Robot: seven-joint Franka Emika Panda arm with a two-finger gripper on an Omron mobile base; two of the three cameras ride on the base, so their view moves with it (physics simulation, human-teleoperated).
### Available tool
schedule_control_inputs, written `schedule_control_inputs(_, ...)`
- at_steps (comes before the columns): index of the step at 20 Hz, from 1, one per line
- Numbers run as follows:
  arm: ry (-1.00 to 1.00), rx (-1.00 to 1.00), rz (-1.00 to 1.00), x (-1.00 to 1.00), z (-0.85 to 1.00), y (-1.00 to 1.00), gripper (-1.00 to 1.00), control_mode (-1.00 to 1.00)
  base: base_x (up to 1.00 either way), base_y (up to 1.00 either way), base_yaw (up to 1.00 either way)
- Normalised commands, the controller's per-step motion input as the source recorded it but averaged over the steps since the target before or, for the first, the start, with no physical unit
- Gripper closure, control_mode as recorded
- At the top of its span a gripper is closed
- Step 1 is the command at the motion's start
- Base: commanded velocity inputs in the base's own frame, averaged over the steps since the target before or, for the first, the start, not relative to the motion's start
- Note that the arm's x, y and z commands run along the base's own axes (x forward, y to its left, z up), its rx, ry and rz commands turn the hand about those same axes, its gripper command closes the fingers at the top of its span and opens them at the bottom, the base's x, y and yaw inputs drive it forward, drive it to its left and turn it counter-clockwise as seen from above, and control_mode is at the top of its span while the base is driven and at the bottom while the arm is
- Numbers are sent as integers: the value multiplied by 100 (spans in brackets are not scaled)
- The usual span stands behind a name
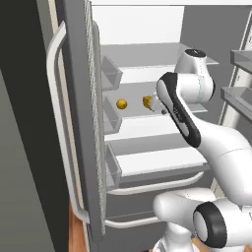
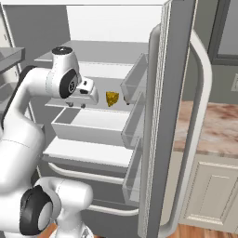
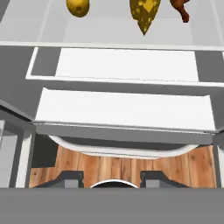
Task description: Take the cheese, chicken drumstick, and lemon from the fridge and place them on the plate on the dining counter to create an appetizer plate.
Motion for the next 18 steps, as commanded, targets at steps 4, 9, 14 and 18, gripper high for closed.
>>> schedule_control_inputs(4,-15,0,0,-23,0,0,-100,-100,0,0,0)
schedule_control_inputs(9,-21,0,0,-20,0,-1,-100,-100,0,0,0)
schedule_control_inputs(14,-11,0,0,-1,0,-8,-100,-100,0,0,0)
schedule_control_inputs(18,0,0,0,0,0,-26,-100,-100,0,0,0)
